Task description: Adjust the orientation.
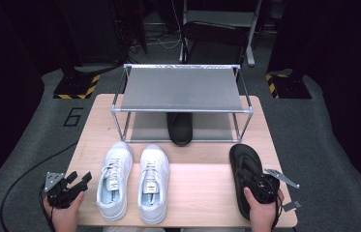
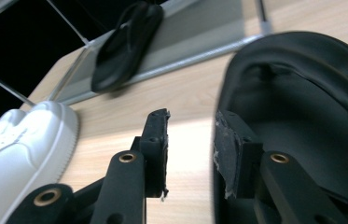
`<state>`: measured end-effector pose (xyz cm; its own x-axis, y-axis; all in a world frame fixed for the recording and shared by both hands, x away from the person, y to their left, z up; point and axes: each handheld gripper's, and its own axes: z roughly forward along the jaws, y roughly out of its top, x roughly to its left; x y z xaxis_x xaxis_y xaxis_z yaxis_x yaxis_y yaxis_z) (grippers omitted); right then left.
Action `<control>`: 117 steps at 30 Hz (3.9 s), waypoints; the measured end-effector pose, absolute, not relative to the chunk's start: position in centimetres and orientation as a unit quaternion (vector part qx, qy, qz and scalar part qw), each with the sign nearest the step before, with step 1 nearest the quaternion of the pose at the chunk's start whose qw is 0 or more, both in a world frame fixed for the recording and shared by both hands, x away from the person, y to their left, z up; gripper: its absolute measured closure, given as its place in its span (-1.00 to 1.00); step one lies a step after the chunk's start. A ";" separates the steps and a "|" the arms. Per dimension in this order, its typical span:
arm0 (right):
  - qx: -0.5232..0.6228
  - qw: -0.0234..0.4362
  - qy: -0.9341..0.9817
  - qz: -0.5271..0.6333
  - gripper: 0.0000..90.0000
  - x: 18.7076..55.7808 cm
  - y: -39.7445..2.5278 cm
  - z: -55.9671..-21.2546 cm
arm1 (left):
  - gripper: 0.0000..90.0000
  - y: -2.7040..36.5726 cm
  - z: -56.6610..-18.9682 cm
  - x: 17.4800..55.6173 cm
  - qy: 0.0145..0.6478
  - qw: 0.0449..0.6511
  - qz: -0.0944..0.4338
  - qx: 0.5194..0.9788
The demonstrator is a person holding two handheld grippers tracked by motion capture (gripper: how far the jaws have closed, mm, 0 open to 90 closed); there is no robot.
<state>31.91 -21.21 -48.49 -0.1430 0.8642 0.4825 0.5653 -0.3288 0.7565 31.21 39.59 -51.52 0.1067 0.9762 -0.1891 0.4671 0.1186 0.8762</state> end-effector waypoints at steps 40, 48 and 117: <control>0.604 0.087 0.636 0.473 0.73 33.5 -16.0 -51.1 | -0.16 39.6 -51.5 31.3 0.605 0.441 0.286 0.599; 0.608 0.060 0.630 0.479 0.71 33.4 -15.9 -51.1 | -0.16 39.6 -51.5 31.3 0.603 0.442 0.290 0.598; 0.614 0.115 0.623 0.470 0.12 30.6 -23.3 -53.0 | -0.16 39.4 -51.4 31.2 0.602 0.444 0.295 0.595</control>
<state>30.65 -23.26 -52.95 -0.2193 0.8739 0.4338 0.6576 -0.1961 0.7274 31.24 39.41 -51.39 0.1026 0.9775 -0.1843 0.4540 0.1189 0.8831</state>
